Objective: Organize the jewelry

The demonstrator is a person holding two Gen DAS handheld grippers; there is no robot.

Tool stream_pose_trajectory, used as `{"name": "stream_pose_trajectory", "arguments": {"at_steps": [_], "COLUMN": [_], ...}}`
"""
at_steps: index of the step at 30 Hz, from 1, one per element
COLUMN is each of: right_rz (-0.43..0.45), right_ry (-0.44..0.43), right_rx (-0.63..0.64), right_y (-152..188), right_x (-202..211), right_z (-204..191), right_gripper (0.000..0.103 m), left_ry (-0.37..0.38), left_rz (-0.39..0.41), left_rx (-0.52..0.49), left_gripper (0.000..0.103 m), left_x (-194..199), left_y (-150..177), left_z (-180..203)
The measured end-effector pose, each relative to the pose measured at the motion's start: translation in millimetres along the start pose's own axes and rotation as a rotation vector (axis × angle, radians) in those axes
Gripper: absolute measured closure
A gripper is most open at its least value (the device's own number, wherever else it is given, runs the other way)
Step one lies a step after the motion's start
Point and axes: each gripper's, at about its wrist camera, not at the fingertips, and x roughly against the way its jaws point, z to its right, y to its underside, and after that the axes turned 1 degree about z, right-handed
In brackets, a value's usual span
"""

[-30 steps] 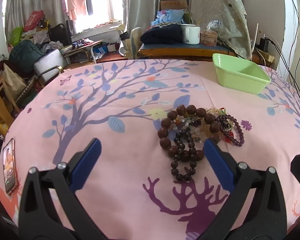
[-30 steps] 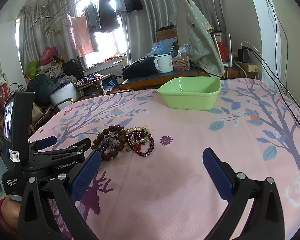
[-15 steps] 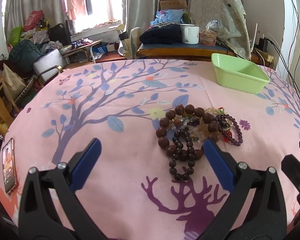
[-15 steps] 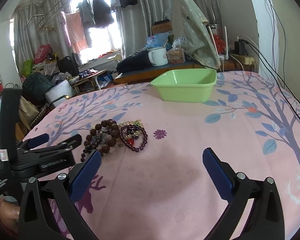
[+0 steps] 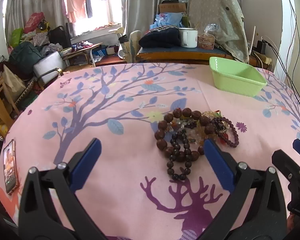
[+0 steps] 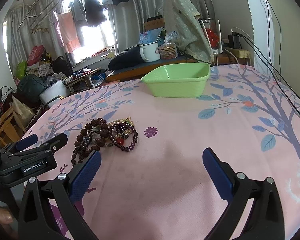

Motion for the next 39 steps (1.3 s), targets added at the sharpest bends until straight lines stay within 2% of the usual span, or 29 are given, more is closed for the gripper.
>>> {"name": "stream_pose_trajectory", "arguments": {"at_steps": [15, 20, 23, 24, 28, 29, 31, 34, 36, 39], "right_rz": [0.001, 0.003, 0.000, -0.008, -0.040, -0.051, -0.084, -0.147, -0.180, -0.209], "right_ry": [-0.013, -0.033, -0.053, -0.065, -0.134, -0.149, -0.186, -0.244, -0.271, -0.308], "right_rx": [-0.010, 0.029, 0.061, 0.064, 0.070, 0.072, 0.072, 0.073, 0.098, 0.148], "right_y": [0, -7, -18, -22, -41, -44, -49, -51, -48, -43], "right_x": [0, -1, -6, -8, -21, -25, -35, -53, -62, -70], "right_z": [1, -4, -6, -6, -6, -6, -8, -16, -28, -45], "right_gripper": [0.026, 0.027, 0.039, 0.048, 0.071, 0.074, 0.086, 0.094, 0.096, 0.097], "left_ry": [0.007, 0.022, 0.054, 0.069, 0.186, 0.210, 0.264, 0.310, 0.323, 0.381], "left_rz": [-0.018, -0.032, -0.054, -0.062, -0.075, -0.076, -0.086, -0.114, -0.145, -0.214], "left_rx": [0.002, 0.021, 0.034, 0.046, 0.082, 0.083, 0.079, 0.052, 0.046, 0.080], "left_gripper": [0.004, 0.004, 0.004, 0.005, 0.005, 0.005, 0.014, 0.022, 0.029, 0.036], "left_x": [-8, -17, -26, -28, -31, -31, -35, -46, -57, -75], "left_y": [1, -6, -18, -22, -35, -36, -39, -39, -38, -34], "left_z": [-3, -22, -41, -47, -68, -69, -69, -62, -60, -63]}}
